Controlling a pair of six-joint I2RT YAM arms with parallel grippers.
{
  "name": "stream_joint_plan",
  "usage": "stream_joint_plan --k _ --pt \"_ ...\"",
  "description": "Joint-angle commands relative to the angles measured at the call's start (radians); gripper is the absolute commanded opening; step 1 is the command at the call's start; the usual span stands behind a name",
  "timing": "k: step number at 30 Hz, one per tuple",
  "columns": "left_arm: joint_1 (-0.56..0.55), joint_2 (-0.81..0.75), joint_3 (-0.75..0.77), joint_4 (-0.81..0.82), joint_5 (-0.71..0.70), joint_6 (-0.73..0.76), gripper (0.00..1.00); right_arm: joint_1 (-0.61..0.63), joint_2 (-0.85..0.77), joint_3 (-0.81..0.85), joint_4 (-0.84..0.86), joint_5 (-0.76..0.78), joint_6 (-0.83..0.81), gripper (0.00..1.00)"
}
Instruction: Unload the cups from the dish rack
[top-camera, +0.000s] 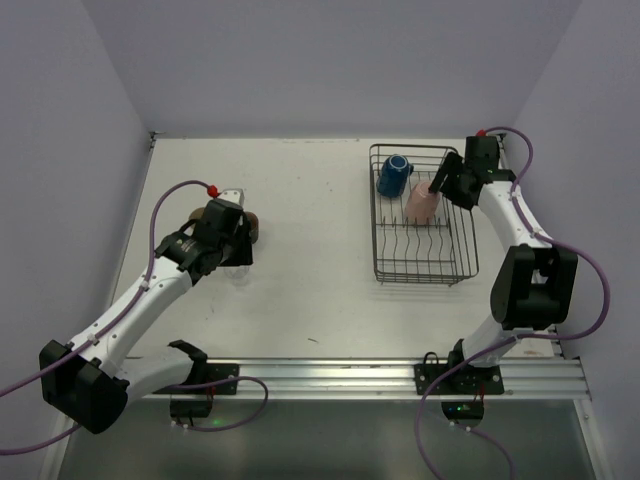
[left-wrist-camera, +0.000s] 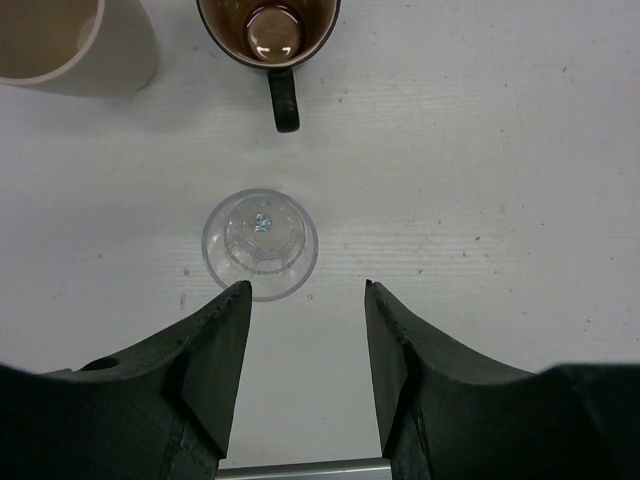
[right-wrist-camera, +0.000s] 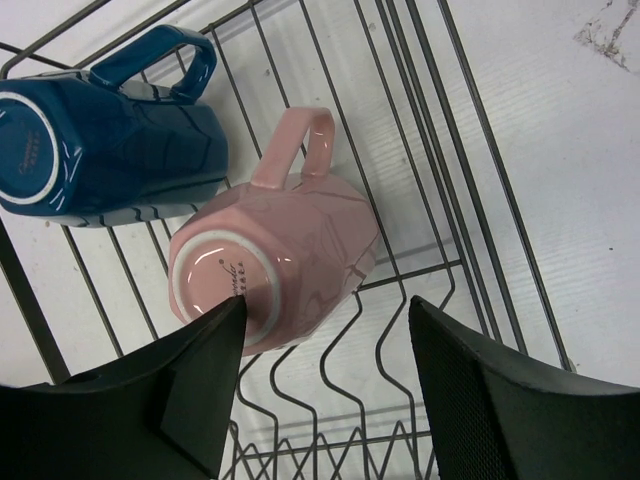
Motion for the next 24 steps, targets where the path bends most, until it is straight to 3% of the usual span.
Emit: stream_joint_plan --k 1,5,9,12,15,21,24 --pt "0.005 -0.019 -0.009 0.025 0.016 0.017 0.53 -0.001 -0.055 0.031 -0.014 0.017 -0.056 0.69" --pt "0.005 -0.021 -0.006 0.028 0.024 0.016 0.53 0.007 -0.062 0.075 -0.063 0.02 -0.082 0.76" --pt "0.006 -0.025 -0.006 0.036 0.04 0.016 0.53 0.02 -0.053 0.148 -0.136 0.035 -0.111 0.99" --pt "0.005 -0.032 -0.007 0.041 0.042 0.017 0.53 0.066 -0.07 0.151 -0.127 0.07 -0.129 0.99" --pt "0.005 -0.039 -0.01 0.042 0.045 0.022 0.53 0.077 -0.081 0.172 -0.15 0.006 -0.131 0.99" --pt "0.005 -0.062 -0.012 0.042 0.059 0.026 0.54 0.095 0.066 0.371 -0.354 0.076 -0.103 0.99" --pt "0.005 -0.074 -0.012 0.044 0.062 0.03 0.54 0.105 0.096 0.382 -0.347 0.107 -0.091 0.99"
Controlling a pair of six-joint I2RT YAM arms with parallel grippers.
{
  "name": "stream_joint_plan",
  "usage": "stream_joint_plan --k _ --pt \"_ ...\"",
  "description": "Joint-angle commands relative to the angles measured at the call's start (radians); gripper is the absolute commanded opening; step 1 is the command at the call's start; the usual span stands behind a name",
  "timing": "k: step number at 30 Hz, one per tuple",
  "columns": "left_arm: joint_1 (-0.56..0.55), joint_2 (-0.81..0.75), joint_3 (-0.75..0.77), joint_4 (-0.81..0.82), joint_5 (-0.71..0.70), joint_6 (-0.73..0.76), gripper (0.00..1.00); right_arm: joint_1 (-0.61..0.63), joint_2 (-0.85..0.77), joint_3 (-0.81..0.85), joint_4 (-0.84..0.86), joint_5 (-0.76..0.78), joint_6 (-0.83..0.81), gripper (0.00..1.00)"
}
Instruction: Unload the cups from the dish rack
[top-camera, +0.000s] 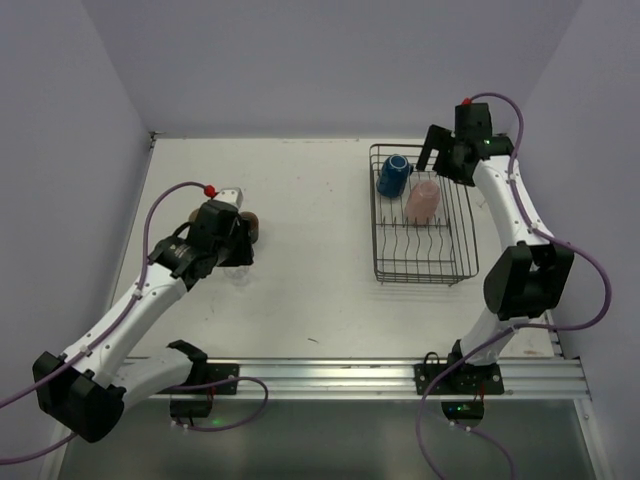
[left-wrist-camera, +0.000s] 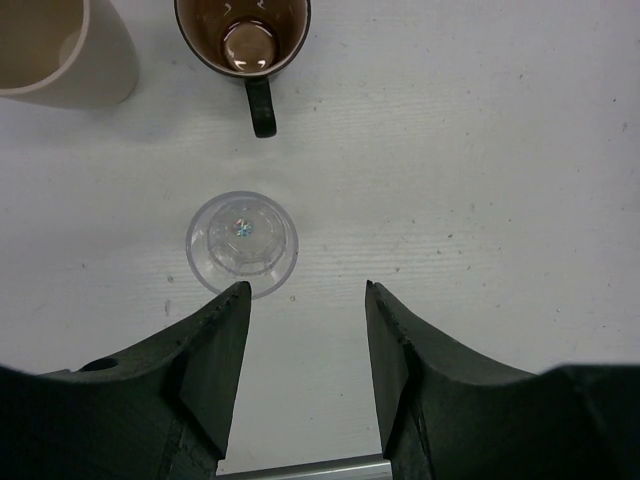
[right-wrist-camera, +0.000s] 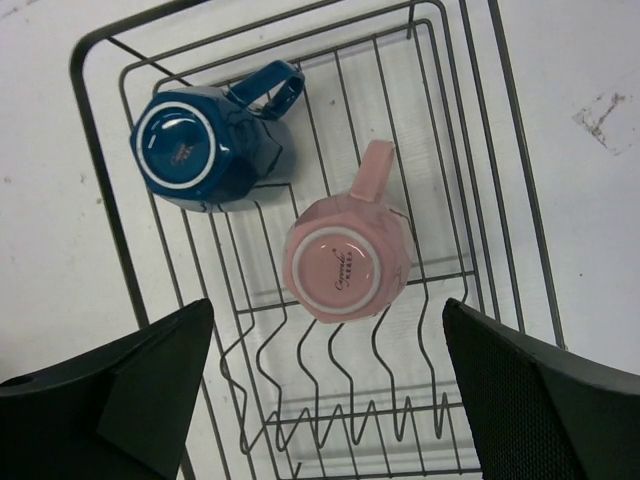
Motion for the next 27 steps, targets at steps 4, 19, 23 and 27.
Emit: stream_joint_plan --k 4,19,23,27 --pt "0.005 -0.042 -0.004 0.021 0.019 0.035 0.54 0.016 0.067 0.041 -0.089 0.055 0.036 0.99" --pt "0.005 -0.053 -0.014 0.029 0.033 0.04 0.54 0.055 0.188 0.136 -0.172 0.169 0.136 0.99" --pt "0.005 -0.056 -0.012 0.029 0.034 0.044 0.54 0.055 0.217 0.143 -0.172 0.169 0.146 0.99" --pt "0.005 -0.057 -0.009 0.028 0.037 0.046 0.54 0.055 0.241 0.146 -0.169 0.161 0.157 0.99"
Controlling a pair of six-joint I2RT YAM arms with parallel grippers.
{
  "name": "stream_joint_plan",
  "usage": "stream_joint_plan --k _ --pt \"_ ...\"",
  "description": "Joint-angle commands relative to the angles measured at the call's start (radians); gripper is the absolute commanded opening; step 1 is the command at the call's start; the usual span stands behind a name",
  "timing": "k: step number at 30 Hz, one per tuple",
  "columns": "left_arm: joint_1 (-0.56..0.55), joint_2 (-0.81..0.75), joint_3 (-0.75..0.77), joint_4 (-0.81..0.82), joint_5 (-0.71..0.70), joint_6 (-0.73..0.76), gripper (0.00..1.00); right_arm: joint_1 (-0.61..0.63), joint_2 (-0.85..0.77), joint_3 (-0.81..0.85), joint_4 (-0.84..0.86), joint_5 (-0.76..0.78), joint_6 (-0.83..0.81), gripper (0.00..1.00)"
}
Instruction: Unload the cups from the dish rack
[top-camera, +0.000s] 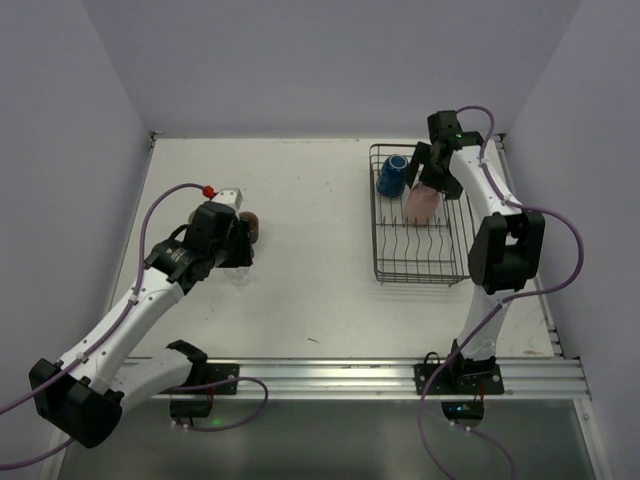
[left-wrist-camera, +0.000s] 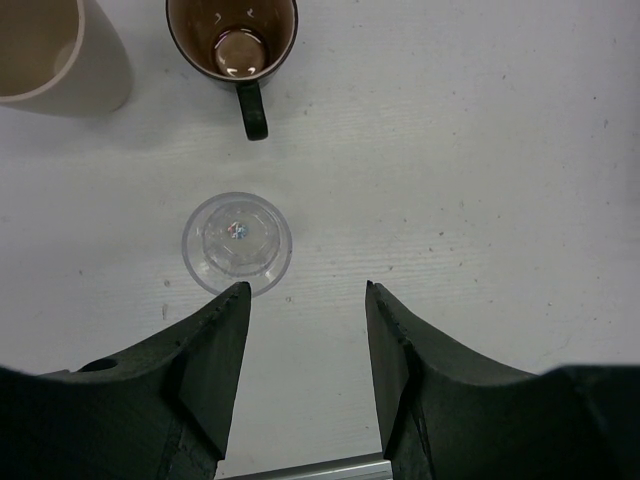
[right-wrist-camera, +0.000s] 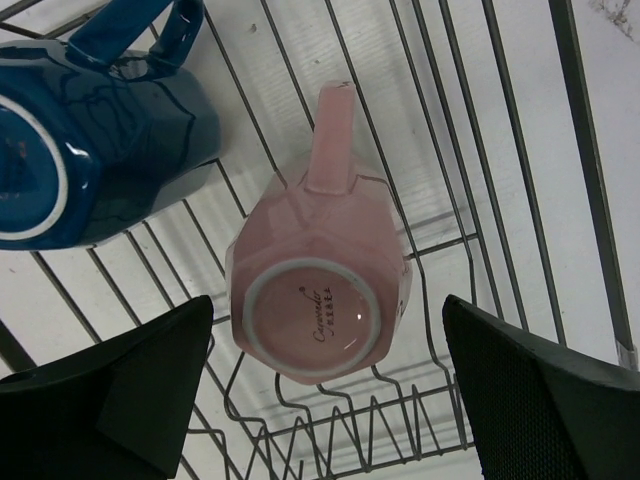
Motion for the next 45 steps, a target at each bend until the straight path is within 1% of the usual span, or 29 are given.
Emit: stream_joint_plan --k 1,13,25,30,32,33,35,36,37,38,39,40,45 --pt "0.004 -0.021 0.002 0.019 0.02 0.031 0.54 0.002 0.021 0.037 -0.017 0.019 0.031 0.99" --pt "0.004 -0.026 -0.004 0.022 0.021 0.035 0.54 0.002 0.093 0.036 0.0 0.01 0.036 0.99" --pt "0.004 -0.027 -0.007 0.019 0.018 0.038 0.54 0.002 0.148 0.068 0.008 0.007 0.025 0.99" --pt "0.004 -0.03 -0.007 0.019 0.017 0.037 0.54 0.002 0.156 0.085 0.012 -0.004 0.022 0.96" --pt "0.006 -0.03 -0.007 0.017 0.017 0.037 0.54 0.003 0.159 0.093 0.012 -0.011 0.02 0.92" --pt "0.004 -0.03 -0.008 0.017 0.017 0.038 0.54 0.003 0.165 0.094 0.012 -0.013 0.017 0.89" --pt "0.004 -0.03 -0.008 0.014 0.015 0.035 0.54 0.003 0.171 0.1 0.012 -0.02 0.011 0.75" --pt "0.004 -0.032 -0.008 0.014 0.017 0.035 0.54 0.003 0.179 0.106 0.012 -0.027 0.007 0.57" --pt "0.004 -0.032 -0.008 0.016 0.017 0.034 0.54 0.003 0.182 0.109 0.008 -0.027 0.005 0.42" --pt "0.004 -0.032 -0.007 0.014 0.017 0.034 0.54 0.005 0.182 0.112 0.003 -0.025 0.004 0.29" --pt "0.004 -0.032 -0.005 0.013 0.017 0.034 0.54 0.005 0.177 0.109 0.004 -0.025 0.001 0.07" --pt "0.004 -0.032 -0.004 0.011 0.018 0.032 0.54 0.005 0.173 0.106 0.003 -0.022 0.001 0.0" --pt "0.004 -0.032 0.013 0.0 0.017 0.029 0.54 0.008 0.093 0.047 0.037 0.001 -0.004 0.0"
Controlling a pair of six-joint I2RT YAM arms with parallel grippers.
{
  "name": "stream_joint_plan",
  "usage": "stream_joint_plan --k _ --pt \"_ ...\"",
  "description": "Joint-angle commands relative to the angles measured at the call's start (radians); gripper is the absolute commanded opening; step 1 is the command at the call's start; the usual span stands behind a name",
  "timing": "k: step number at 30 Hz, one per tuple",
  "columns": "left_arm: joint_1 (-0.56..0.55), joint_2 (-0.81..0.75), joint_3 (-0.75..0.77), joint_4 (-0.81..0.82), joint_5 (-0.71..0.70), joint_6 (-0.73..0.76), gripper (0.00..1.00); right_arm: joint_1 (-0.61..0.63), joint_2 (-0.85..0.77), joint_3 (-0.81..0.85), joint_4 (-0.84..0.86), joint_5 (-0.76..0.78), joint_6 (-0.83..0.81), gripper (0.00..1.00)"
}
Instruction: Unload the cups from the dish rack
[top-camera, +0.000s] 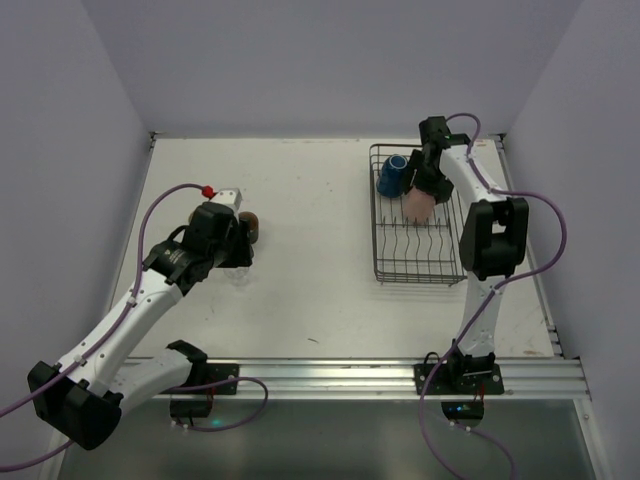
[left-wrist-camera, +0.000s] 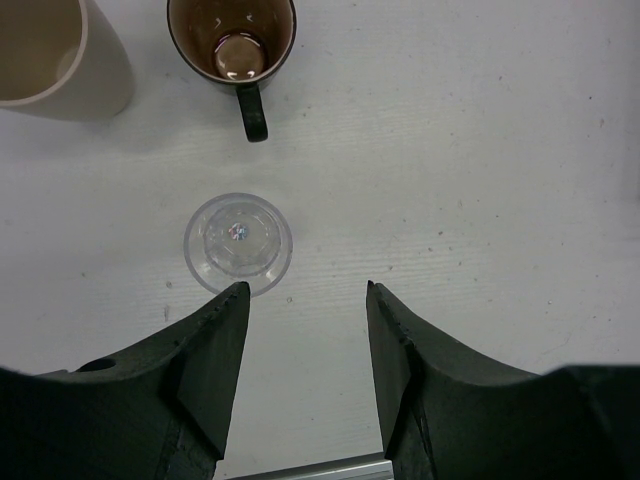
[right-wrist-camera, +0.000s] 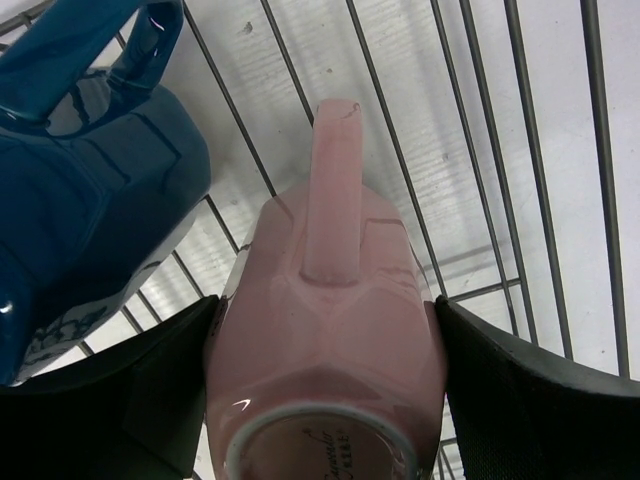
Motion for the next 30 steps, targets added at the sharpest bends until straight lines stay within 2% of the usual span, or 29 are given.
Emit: stream_joint_plan --k 1,10,15,21,26,29,30 --pt "0.004 -0.016 0.018 -0.002 0.012 0.018 0.54 0.007 -0.09 -0.025 0.033 0.017 -0.013 0.0" --pt "0.004 0.007 0.07 -0.01 0.033 -0.005 0.54 0.004 -0.305 0.013 0.026 0.035 -0.09 0.0" --pt "0.006 0.023 0.113 -0.014 0.063 -0.011 0.54 -0.002 -0.408 0.003 0.032 -0.034 -0.14 0.0" --pt "0.006 0.065 0.184 0.001 0.148 0.007 0.54 -0.002 -0.638 -0.191 0.174 -0.322 -0.16 0.0" --pt "0.004 0.07 0.219 0.102 0.358 0.001 0.54 0.001 -0.796 -0.369 0.314 -0.623 -0.154 0.0" --pt "0.004 0.091 0.254 0.154 0.512 -0.005 0.54 0.001 -0.889 -0.532 0.418 -0.837 -0.165 0.0" --pt "0.004 0.096 0.259 0.172 0.549 -0.015 0.54 0.001 -0.91 -0.568 0.459 -1.0 -0.171 0.0"
